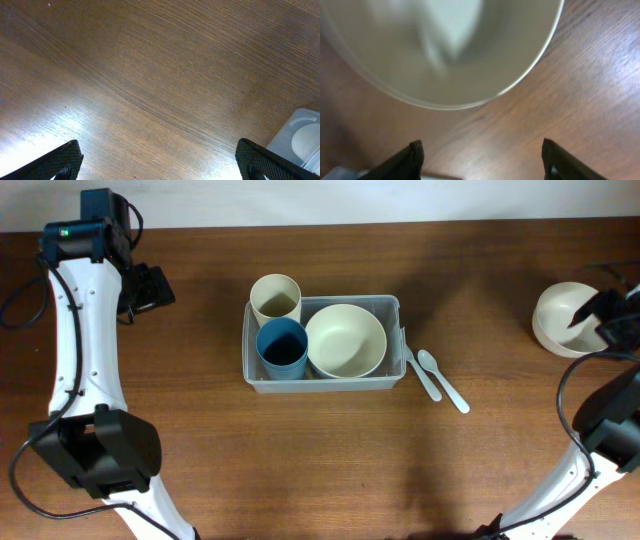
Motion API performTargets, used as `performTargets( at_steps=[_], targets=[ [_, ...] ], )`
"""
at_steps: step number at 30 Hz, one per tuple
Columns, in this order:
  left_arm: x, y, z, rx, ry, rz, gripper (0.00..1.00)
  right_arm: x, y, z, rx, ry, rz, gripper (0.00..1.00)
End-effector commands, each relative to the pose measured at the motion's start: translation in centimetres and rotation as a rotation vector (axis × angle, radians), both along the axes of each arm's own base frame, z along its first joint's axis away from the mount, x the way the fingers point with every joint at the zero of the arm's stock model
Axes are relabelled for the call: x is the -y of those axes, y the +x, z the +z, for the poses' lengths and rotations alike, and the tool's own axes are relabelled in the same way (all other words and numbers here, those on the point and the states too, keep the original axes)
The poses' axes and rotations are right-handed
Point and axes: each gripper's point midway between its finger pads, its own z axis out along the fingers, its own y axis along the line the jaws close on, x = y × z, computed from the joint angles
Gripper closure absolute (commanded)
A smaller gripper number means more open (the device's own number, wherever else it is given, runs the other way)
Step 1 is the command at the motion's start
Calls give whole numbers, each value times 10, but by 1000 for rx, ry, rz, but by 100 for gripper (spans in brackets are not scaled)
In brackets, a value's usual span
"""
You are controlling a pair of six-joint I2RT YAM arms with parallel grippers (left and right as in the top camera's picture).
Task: Pack container
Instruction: 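Move the right gripper to the other cream bowl and grasp its rim, then lift the cream bowl and carry it over the container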
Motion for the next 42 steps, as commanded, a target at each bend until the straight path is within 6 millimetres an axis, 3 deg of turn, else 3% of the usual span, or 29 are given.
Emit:
performTargets(
  at_steps=[1,11,17,20,31,42],
  targets=[
    [-1,1,-4,-5,-7,16,0,1,-15,-37,-61,43,-31,30],
    [-1,1,-4,-4,-7,16,0,14,-13,-77,-19,28,-63,32],
    [-1,1,-4,-5,-7,16,0,19,-5,-89,18,1,-69,42],
    [-1,1,-4,-5,-7,16,0,20,-5,-94,24,-2,-69,55],
    [-1,1,-4,-5,-7,16,0,15,-2,-97,43,23,-78,96],
    [-1,1,-4,-5,-7,16,0,-15,22,-83,185,210,-52,96]
  ],
)
